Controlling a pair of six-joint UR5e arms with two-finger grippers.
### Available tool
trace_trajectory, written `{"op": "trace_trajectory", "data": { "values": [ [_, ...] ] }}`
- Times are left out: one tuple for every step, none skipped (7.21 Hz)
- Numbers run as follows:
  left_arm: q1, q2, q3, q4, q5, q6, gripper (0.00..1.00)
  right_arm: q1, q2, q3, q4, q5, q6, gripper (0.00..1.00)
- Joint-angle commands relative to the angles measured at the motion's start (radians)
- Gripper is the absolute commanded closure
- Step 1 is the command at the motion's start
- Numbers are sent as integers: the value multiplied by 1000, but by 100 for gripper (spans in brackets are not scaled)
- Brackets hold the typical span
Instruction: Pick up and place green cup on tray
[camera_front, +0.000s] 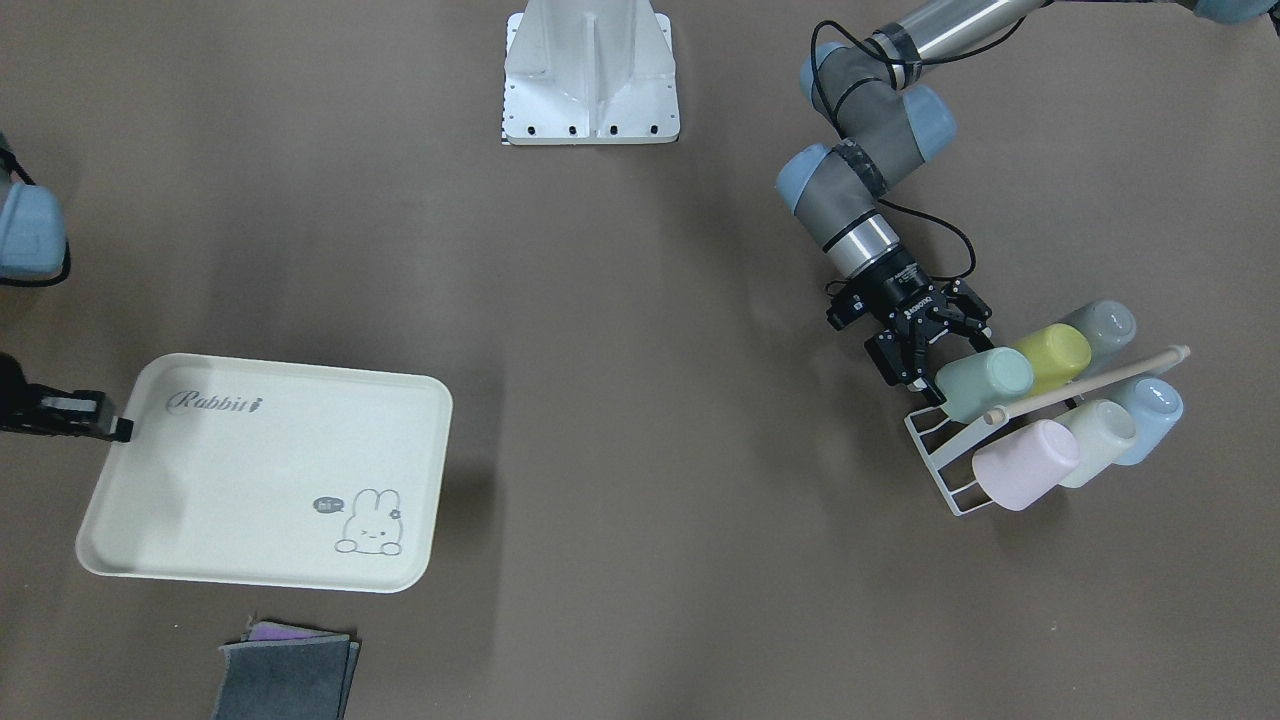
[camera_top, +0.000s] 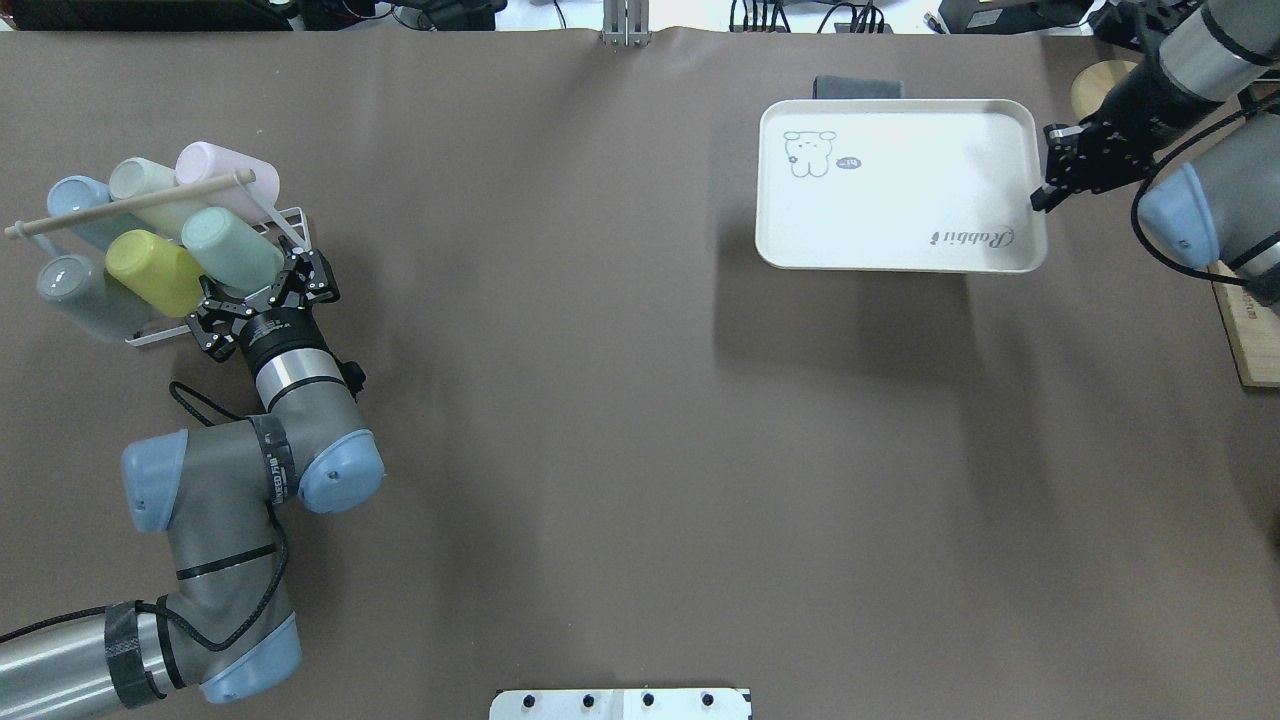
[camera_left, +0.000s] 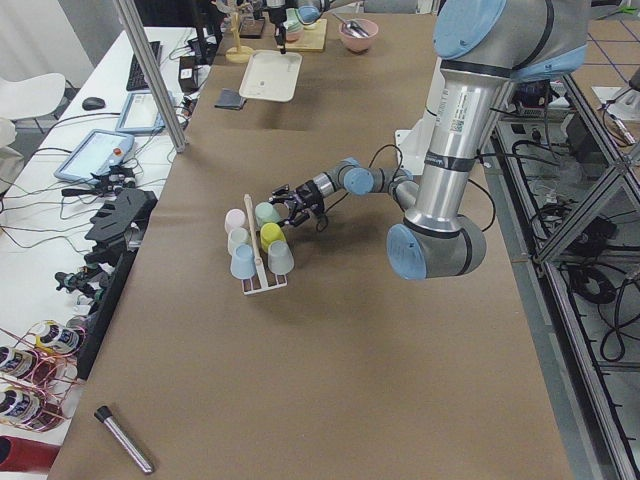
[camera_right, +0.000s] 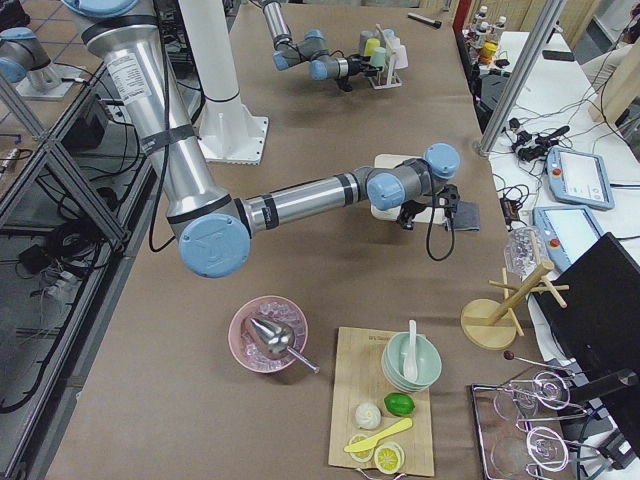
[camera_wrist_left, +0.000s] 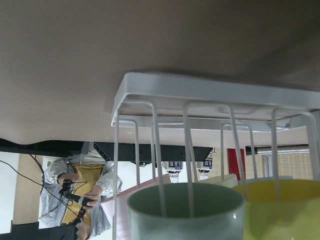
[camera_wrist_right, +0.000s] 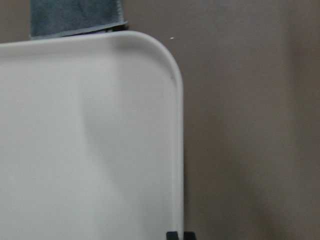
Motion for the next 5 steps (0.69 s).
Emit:
{"op": "trace_trajectory", "data": {
  "values": [
    [-1,-3,7,8,41,1,2,-96,71,45,2,-1,149,100],
    [-1,-2,11,9,62,-3,2,-139,98,60,12,-1,204,100],
    [-3,-3,38,9,103,-6,2,-183,103,60,71,-3,226,100],
    [-6,-3,40,9,110,-8,2,-234,138,59,101,-30,240,100],
    [-10,-3,39,8,110,-9,2,-306,181,57,103,-100,281,100]
  ]
}}
